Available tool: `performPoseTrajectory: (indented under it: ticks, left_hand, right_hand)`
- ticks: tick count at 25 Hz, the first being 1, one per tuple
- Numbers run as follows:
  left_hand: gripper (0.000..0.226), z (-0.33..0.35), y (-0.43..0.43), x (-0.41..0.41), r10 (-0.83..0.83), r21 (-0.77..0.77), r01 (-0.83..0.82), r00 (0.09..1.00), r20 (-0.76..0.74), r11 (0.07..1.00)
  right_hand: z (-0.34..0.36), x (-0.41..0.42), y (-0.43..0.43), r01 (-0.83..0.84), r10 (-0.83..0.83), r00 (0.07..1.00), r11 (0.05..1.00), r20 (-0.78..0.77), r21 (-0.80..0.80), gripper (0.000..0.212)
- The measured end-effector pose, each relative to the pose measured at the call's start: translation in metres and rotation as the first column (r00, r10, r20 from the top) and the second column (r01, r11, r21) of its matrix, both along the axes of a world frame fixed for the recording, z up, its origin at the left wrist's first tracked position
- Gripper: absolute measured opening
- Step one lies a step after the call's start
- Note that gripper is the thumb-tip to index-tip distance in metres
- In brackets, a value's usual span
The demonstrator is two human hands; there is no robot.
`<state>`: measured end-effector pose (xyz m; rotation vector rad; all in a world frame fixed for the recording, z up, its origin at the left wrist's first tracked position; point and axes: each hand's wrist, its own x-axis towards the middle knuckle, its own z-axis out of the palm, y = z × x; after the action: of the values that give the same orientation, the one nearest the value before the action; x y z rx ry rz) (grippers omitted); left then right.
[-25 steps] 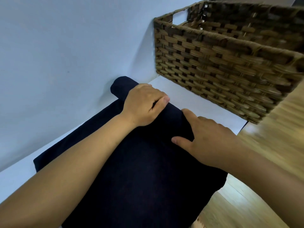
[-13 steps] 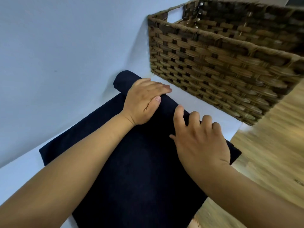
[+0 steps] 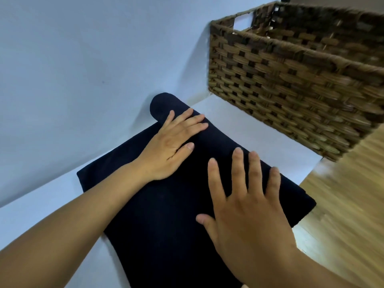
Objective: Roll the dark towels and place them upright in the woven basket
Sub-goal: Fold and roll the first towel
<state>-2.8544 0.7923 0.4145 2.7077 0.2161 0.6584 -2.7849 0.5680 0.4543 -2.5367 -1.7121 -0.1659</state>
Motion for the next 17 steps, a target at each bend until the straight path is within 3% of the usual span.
performPoseTrajectory:
  ticks: [3,9,14,17]
  left_hand:
    - [0.045,0.002,-0.004,-0.024,0.013,-0.049,-0.013,1.0,-0.002,0.999]
    - [0.04,0.003,-0.007,-0.028,0.074,0.123,-0.085,0.993,0.096,0.989]
    - [0.044,0.015,0.0,0.028,0.054,0.193,-0.089,0.982,0.18,0.977]
    - [0.046,0.009,0.008,0.061,0.03,0.195,-0.068,0.981,0.189,0.978]
  right_hand:
    - [0.041,0.013,0.003,-0.056,0.052,0.997,0.996,-0.062,-0.073,0.092]
    - [0.034,0.048,0.017,-0.032,-0.032,0.968,0.968,-0.249,-0.247,0.09]
    - [0.025,0.042,0.009,-0.061,0.027,0.978,0.985,-0.208,-0.159,0.081]
    - [0.023,0.065,0.013,0.0,-0.041,0.973,0.984,-0.228,-0.176,0.076]
